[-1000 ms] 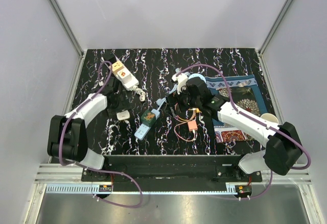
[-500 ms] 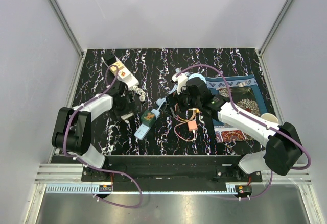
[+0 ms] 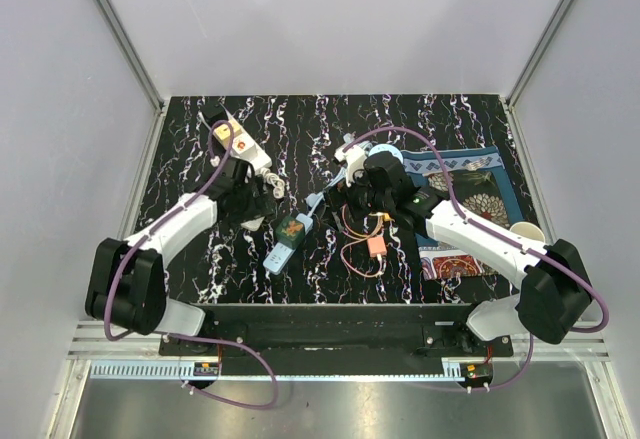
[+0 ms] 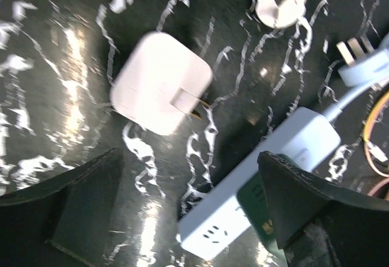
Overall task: Insert the plug
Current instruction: Move the plug to the center of the board, then pick up the plug from the center of the board.
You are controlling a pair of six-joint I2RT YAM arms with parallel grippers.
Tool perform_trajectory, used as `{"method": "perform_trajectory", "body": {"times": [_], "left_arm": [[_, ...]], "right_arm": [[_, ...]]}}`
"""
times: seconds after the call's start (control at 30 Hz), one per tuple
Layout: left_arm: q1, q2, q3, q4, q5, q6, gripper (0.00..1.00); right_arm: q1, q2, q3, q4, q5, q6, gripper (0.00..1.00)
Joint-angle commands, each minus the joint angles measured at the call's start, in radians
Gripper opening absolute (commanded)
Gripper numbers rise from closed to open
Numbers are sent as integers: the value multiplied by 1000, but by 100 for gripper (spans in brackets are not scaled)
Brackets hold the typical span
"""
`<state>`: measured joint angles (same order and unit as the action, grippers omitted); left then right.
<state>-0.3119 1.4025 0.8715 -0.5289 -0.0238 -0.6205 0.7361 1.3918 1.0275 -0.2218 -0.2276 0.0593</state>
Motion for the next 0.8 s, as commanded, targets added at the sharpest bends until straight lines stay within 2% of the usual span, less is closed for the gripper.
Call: {"method": "perform_trajectory", "body": {"times": [0.0, 0.13, 0.3, 0.4, 0.6, 0.77], "left_arm": [[65, 45, 84, -28, -102, 212, 90], [76, 137, 161, -95, -82, 361, 89], [74, 199, 185, -102, -31, 484, 90], [74, 228, 198, -106, -8, 528, 90], [66, 285, 230, -129, 70, 593, 84], [56, 311, 235, -134, 68, 613, 78]], "right_arm": [[11, -20, 5, 36, -24, -18, 100], [11, -25, 5, 35, -33, -21, 100], [13, -24, 3, 36, -42, -22, 100], [13, -22, 3, 36, -52, -27, 100], [11, -20, 2, 35, -65, -38, 100], [11, -16, 2, 33, -69, -41, 100]]}}
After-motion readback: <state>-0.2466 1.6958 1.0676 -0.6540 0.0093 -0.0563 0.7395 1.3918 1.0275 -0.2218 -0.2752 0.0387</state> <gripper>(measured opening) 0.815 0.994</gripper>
